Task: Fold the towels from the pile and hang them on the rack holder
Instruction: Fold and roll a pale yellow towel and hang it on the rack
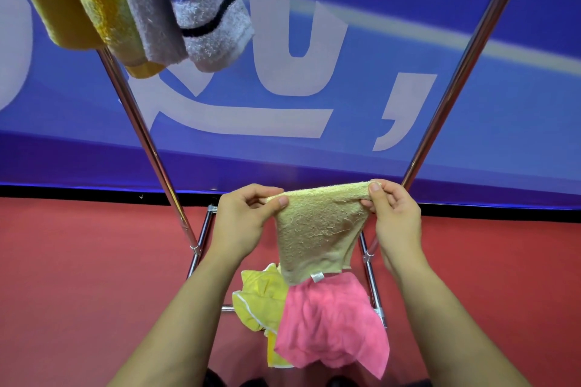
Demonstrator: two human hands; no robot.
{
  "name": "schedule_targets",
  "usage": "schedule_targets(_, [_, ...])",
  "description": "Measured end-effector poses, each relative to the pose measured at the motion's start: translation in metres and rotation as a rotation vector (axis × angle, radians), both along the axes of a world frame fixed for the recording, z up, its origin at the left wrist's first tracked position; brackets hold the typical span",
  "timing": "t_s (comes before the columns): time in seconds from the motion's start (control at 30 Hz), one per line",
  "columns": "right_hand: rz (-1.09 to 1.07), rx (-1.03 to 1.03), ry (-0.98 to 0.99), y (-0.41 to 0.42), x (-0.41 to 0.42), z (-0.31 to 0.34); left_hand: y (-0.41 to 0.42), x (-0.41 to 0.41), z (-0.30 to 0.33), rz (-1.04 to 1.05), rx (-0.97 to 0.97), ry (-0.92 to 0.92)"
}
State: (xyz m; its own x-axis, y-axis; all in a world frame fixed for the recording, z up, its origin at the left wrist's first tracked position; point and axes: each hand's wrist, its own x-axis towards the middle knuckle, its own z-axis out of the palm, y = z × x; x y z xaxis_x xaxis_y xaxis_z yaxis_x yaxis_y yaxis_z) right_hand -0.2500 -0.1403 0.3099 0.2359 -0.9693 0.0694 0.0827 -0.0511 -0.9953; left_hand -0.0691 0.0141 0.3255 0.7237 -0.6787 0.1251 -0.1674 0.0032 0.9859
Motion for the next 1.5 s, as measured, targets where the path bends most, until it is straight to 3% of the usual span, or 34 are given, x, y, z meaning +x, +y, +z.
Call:
schedule_targets(0.3, [0.016,0.091,-0.027,-0.005,-0.002,-0.009,0.004,0.002,-0.007,-0.163,0.147,-0.223])
schedule_targets(0.53, [0.023,0.063,0.107,-0.003,-0.004,-0.017,0.007,-0.021,-0.001,-0.652,0.501,-0.716])
schedule_targets(0.63, [0.045,0.023,0.181,-0.001,-0.004,-0.017,0.004,-0.034,0.000,-0.762,0.640,-0.773])
schedule_targets(0.77, [0.090,-0.005,0.227,0.002,-0.003,-0.015,-0.001,-0.044,-0.003,-0.836,0.750,-0.699])
schedule_targets(0.93, [0.121,-0.033,0.264,0.004,-0.005,-0.014,-0.008,-0.041,-0.007,-0.758,0.794,-0.574])
schedule_targets(1.23, [0.330,0.000,0.267,0.009,-0.002,-0.011,-0.016,-0.026,-0.017,-0.522,0.590,-0.055])
schedule_targets(1.5, [0.626,0.015,0.233,0.020,0.002,-0.013,-0.009,-0.025,-0.008,-0.462,0.415,0.193])
